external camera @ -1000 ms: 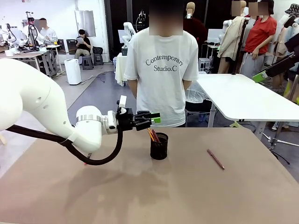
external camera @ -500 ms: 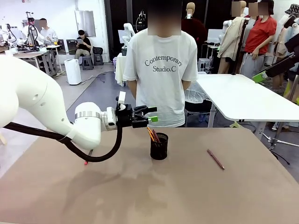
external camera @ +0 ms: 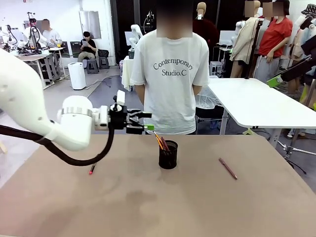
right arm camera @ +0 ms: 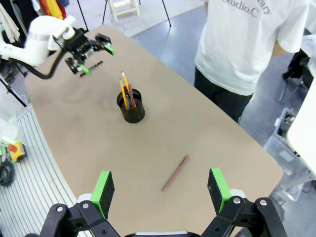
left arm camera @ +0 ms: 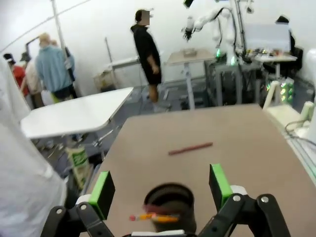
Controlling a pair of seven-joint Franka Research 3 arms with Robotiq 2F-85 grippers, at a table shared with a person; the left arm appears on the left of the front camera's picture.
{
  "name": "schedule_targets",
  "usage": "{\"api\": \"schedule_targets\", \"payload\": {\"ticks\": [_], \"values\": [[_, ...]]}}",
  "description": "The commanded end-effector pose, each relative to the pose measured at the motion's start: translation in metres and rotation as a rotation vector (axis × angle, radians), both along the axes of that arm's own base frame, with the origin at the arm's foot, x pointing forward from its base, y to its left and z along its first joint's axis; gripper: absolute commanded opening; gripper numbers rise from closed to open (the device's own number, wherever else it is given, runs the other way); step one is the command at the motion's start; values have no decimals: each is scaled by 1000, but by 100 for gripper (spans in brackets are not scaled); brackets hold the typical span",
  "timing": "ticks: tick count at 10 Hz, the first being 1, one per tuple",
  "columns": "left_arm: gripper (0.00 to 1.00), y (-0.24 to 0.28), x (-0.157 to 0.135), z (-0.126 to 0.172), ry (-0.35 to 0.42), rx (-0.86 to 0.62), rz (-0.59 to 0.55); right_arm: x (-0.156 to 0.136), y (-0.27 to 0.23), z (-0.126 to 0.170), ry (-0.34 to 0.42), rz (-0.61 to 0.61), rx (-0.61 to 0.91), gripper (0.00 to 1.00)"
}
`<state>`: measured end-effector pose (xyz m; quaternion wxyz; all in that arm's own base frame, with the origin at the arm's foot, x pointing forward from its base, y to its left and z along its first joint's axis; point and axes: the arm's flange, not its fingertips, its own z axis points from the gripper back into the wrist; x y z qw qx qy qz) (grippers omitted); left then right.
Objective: Place the pens into the pen holder.
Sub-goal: Pick up a writing instrument from the table and place it into the Pen holder.
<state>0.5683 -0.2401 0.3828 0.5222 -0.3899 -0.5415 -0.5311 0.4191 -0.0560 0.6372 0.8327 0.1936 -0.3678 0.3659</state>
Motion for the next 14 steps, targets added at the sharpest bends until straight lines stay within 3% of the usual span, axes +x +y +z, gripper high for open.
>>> {"api": "schedule_targets", "payload": {"ticks": [1,3,6,7,8,10,13,14], "values": [[100,24,-29,34,25,155,93,1,1,1,-11,7,16,100],[100,41,-35,64,43,345,150,1,1,1,-11,7,16,100],[100,60,-18,93,222,689,179,1,1,1,-11,7,16,100],[100,67,-12,95,312,796,211,1,1,1,-11,7,16,100],[100,74,-5,90,342,880,311,1,1,1,-11,7,16,100],[100,84,4,63,451,856,486,1,1,1,-11,7,16,100],[100,100,-1,35,576,973,674,1,1,1,-11,7,16,100],[100,99,1,28,565,895,730,1,1,1,-11,7,16,100]]}}
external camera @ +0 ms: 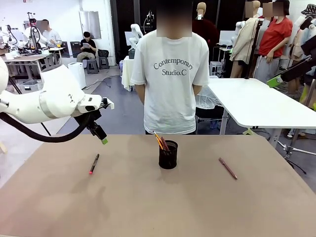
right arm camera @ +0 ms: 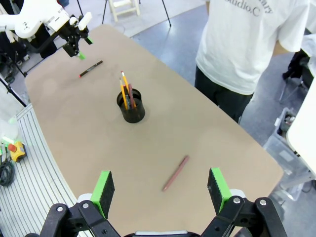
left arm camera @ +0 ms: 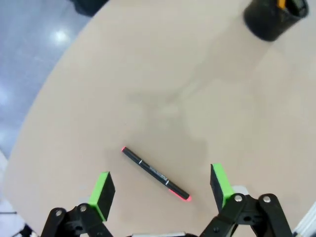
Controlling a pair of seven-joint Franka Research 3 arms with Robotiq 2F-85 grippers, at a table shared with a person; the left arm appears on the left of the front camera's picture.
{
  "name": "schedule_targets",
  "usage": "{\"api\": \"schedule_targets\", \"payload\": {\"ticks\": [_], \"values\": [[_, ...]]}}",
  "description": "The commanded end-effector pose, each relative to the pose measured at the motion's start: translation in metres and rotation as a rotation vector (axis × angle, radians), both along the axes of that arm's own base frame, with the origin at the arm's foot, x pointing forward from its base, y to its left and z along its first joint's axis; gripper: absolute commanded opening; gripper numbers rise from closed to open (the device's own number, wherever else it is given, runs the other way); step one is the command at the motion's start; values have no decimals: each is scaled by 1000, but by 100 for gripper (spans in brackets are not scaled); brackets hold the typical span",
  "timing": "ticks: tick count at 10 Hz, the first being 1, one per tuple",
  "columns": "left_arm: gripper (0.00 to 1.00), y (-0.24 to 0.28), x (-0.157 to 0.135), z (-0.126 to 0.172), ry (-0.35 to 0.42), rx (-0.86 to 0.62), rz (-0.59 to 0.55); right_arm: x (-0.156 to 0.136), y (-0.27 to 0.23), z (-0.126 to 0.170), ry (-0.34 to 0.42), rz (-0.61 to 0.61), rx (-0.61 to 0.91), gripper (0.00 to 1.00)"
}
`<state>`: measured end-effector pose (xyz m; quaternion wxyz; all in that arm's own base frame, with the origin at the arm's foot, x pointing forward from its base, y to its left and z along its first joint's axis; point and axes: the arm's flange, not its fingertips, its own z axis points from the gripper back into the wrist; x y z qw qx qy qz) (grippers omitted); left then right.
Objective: Place the pens into the pen holder.
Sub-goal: Pick up a writing instrument from the table and place it into the Pen holder.
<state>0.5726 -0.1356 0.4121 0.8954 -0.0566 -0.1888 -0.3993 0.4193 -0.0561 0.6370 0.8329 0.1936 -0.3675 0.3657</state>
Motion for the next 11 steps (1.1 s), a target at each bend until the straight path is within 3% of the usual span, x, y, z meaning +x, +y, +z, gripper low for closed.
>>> {"api": "schedule_targets", "payload": {"ticks": [1,5,6,9,11], "values": [[100,-1,0,5,-2,0,-65,1,1,2,-12,8,17,100],[100,-7,-1,2,-4,4,-29,1,1,2,-12,8,17,100],[100,-7,-1,1,31,103,36,1,1,2,-12,8,17,100],[100,3,6,-15,153,171,195,1,1,2,-12,8,17,100],[100,8,5,-33,201,191,393,1,1,2,-12,8,17,100]]}}
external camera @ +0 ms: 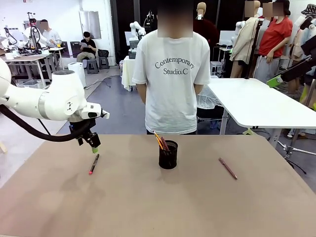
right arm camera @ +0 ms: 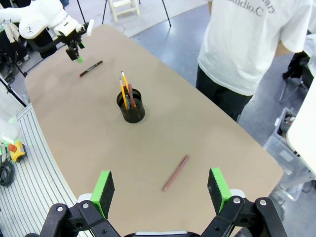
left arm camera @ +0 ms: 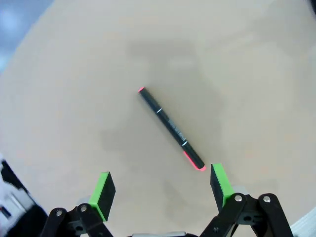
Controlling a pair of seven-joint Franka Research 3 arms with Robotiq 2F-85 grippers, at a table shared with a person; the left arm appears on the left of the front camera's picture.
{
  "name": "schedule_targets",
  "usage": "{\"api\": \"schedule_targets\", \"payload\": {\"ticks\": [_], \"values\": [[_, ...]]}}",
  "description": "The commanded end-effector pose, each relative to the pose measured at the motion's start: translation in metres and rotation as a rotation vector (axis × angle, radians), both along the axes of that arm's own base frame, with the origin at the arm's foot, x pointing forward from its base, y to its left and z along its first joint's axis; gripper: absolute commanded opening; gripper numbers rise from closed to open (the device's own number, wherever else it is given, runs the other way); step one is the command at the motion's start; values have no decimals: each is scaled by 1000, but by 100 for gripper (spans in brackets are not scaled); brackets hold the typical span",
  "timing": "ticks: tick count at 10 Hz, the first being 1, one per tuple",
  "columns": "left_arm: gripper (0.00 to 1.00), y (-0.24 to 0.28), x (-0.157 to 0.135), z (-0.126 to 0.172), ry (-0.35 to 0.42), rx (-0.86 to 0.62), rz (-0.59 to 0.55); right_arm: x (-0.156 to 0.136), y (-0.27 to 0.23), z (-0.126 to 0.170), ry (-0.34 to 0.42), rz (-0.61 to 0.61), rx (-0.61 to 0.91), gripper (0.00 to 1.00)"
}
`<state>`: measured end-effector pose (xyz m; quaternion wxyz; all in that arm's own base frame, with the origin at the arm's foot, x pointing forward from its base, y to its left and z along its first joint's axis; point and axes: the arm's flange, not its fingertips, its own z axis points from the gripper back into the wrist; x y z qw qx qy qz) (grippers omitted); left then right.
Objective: Place the pens into the pen holder.
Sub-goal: Pick up a writing instrument from the table and place it into the Pen holder.
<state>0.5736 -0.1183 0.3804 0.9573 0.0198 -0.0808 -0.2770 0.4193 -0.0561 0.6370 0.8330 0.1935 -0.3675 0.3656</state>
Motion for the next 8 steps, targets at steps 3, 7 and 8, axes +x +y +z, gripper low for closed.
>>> {"api": "schedule_targets", "payload": {"ticks": [3,7,8], "values": [[100,-1,6,-30,69,-94,233,1,1,2,-12,8,17,100],[100,2,12,-65,-10,-43,336,1,1,2,-12,8,17,100],[100,3,12,-54,7,-42,316,1,1,2,-12,8,17,100]]}}
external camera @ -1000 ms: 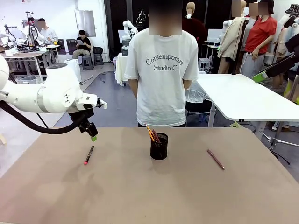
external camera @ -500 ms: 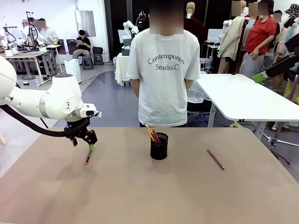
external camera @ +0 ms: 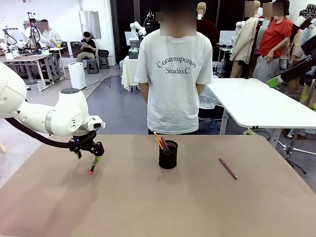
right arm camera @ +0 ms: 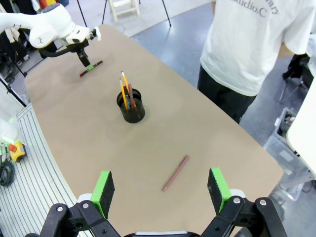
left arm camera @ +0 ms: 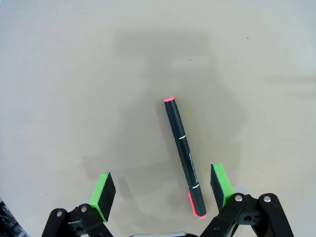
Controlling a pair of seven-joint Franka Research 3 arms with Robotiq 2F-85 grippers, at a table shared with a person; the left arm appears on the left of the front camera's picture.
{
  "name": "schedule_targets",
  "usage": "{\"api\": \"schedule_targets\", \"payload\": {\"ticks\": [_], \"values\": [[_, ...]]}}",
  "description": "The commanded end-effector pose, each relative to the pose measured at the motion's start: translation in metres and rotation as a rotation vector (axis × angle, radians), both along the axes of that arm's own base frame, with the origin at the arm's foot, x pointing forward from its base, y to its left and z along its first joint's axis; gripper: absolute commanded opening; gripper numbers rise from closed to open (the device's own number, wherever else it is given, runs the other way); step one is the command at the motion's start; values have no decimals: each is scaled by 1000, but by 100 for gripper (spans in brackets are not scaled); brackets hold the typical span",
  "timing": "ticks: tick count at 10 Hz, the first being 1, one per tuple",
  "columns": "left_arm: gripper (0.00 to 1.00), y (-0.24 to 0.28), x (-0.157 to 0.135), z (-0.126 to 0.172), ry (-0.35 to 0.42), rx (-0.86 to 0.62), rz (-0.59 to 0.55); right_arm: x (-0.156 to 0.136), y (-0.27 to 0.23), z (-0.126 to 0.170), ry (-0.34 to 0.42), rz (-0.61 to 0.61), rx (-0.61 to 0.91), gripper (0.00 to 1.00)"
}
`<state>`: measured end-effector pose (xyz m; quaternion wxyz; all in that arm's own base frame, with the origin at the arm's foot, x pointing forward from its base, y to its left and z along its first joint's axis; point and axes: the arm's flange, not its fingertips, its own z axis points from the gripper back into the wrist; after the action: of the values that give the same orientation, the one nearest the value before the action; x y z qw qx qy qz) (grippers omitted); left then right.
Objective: Place the pens into the pen holder.
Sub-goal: Pick up a writing instrument from the table and place it into the Pen holder.
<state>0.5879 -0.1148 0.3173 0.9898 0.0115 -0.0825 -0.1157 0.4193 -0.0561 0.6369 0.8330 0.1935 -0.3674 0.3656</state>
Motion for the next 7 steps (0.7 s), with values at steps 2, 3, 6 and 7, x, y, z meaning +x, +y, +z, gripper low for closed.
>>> {"api": "schedule_targets", "payload": {"ticks": [2,3,6,7], "values": [[100,0,-2,9,7,1,-11,1,1,2,-12,8,17,100],[100,-1,0,1,1,0,-2,1,1,2,-12,8,17,100],[100,-28,31,-3,27,62,125,1,1,2,-12,8,17,100],[100,-33,39,-8,32,78,150,1,1,2,-12,8,17,100]]}}
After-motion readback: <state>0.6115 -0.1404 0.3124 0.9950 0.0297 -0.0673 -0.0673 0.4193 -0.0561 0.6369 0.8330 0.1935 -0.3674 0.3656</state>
